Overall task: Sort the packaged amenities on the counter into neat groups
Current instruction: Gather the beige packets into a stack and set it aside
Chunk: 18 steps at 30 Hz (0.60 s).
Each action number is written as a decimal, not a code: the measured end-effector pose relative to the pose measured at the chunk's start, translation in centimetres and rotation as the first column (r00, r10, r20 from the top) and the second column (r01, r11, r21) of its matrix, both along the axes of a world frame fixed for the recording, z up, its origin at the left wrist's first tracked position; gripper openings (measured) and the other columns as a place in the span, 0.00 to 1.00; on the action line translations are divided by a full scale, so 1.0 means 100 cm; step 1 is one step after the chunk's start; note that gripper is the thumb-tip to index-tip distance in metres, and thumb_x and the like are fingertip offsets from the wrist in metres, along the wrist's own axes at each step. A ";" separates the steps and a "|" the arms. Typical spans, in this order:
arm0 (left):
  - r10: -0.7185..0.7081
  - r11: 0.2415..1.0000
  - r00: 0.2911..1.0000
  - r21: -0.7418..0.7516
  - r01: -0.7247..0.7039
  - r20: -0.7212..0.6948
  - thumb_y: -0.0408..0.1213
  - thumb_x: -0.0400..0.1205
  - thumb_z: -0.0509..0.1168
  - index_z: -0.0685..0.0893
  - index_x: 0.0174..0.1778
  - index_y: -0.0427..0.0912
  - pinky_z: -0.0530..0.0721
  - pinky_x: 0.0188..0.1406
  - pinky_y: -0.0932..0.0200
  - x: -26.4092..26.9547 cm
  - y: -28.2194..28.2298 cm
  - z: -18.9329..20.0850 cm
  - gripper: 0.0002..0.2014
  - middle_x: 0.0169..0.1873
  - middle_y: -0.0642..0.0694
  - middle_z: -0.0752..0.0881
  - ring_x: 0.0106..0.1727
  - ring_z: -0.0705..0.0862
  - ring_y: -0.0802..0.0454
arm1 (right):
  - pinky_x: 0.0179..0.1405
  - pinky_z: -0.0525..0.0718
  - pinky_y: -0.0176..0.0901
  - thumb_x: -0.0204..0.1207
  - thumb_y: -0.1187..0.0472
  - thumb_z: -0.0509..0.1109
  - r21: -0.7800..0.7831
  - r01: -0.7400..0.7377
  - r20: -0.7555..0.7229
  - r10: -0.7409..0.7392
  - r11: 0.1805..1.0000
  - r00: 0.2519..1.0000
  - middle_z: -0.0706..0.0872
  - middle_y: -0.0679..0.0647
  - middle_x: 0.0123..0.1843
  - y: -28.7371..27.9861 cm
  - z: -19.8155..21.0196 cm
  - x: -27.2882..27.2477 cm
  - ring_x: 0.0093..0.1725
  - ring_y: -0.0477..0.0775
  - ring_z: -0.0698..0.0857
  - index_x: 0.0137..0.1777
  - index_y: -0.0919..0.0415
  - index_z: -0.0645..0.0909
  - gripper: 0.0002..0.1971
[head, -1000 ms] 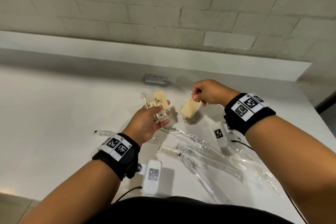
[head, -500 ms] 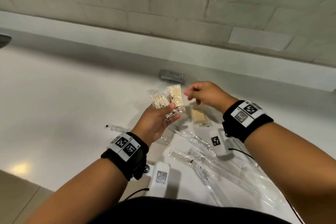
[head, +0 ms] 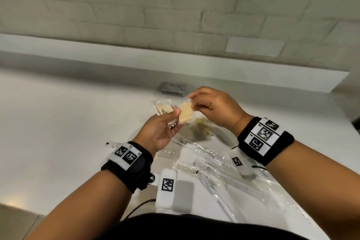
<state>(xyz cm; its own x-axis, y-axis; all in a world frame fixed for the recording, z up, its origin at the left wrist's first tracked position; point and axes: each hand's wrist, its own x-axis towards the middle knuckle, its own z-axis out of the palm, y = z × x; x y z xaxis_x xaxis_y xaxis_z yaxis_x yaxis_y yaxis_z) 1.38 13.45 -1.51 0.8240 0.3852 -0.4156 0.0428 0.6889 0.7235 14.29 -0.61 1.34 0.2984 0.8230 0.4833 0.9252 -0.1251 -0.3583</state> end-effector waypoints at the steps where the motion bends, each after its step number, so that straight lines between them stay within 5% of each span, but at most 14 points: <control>1: 0.017 0.998 1.000 0.055 -0.017 0.015 0.28 0.78 0.69 0.83 0.51 0.36 0.86 0.28 0.65 0.000 0.000 0.000 0.06 0.39 0.43 0.87 0.31 0.88 0.53 | 0.51 0.85 0.42 0.73 0.69 0.73 0.011 0.011 -0.055 -0.011 1.000 0.998 0.89 0.53 0.57 -0.001 -0.001 0.000 0.50 0.51 0.89 0.41 0.60 0.89 0.05; 3: 0.048 0.983 0.998 0.173 -0.053 0.034 0.25 0.77 0.70 0.81 0.58 0.35 0.85 0.30 0.63 -0.001 0.000 0.001 0.15 0.39 0.44 0.88 0.33 0.87 0.52 | 0.56 0.83 0.37 0.74 0.72 0.72 0.056 0.094 -0.306 -0.072 0.994 0.949 0.88 0.50 0.55 -0.002 0.000 -0.002 0.50 0.44 0.87 0.42 0.57 0.89 0.10; 6: 0.027 0.949 0.997 0.310 -0.047 0.070 0.25 0.77 0.70 0.81 0.60 0.37 0.85 0.35 0.60 -0.004 -0.004 0.001 0.15 0.43 0.44 0.90 0.40 0.90 0.49 | 0.48 0.86 0.41 0.78 0.71 0.68 0.022 0.204 -0.700 -0.130 0.979 0.702 0.87 0.48 0.46 0.000 0.012 -0.008 0.42 0.46 0.88 0.47 0.48 0.83 0.14; 8: 0.007 0.935 0.996 0.354 -0.040 0.093 0.25 0.78 0.69 0.81 0.56 0.40 0.86 0.39 0.58 -0.006 -0.008 0.002 0.13 0.43 0.45 0.90 0.42 0.90 0.48 | 0.39 0.84 0.44 0.78 0.66 0.71 -0.058 0.170 -0.748 -0.156 0.984 0.645 0.85 0.51 0.44 0.002 0.021 -0.011 0.38 0.51 0.87 0.58 0.50 0.80 0.13; 11: -0.004 0.925 0.989 0.376 -0.052 0.145 0.26 0.79 0.68 0.81 0.57 0.39 0.86 0.43 0.56 -0.008 -0.012 0.003 0.12 0.44 0.43 0.89 0.43 0.89 0.47 | 0.34 0.81 0.43 0.73 0.60 0.77 -0.233 0.052 -0.762 -0.216 0.971 0.611 0.86 0.53 0.43 0.004 0.029 -0.012 0.38 0.53 0.86 0.69 0.55 0.74 0.25; 15: 0.058 0.962 0.965 0.243 -0.122 0.256 0.27 0.80 0.67 0.79 0.65 0.35 0.87 0.43 0.58 -0.009 -0.011 0.002 0.17 0.49 0.40 0.88 0.48 0.89 0.47 | 0.35 0.81 0.42 0.70 0.60 0.79 -0.387 -0.077 -0.829 -0.310 0.919 0.466 0.90 0.55 0.41 0.003 0.025 -0.020 0.36 0.54 0.88 0.53 0.60 0.80 0.14; 18: 0.063 0.972 0.965 0.204 -0.117 0.255 0.25 0.80 0.66 0.83 0.55 0.38 0.88 0.46 0.57 -0.011 -0.009 -0.001 0.10 0.43 0.43 0.90 0.45 0.89 0.49 | 0.27 0.81 0.39 0.72 0.68 0.76 -0.271 0.062 -0.883 -0.274 0.961 0.381 0.90 0.55 0.36 0.005 0.016 -0.023 0.30 0.50 0.89 0.42 0.61 0.79 0.08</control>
<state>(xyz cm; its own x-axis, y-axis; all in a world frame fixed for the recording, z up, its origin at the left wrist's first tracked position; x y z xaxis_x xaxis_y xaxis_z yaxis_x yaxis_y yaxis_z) 0.23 12.55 -1.58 0.8475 0.5203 -0.1045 -0.2093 0.5085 0.8352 12.02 -0.13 2.98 0.6102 0.7325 -0.3019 0.0139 -0.3909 -0.9203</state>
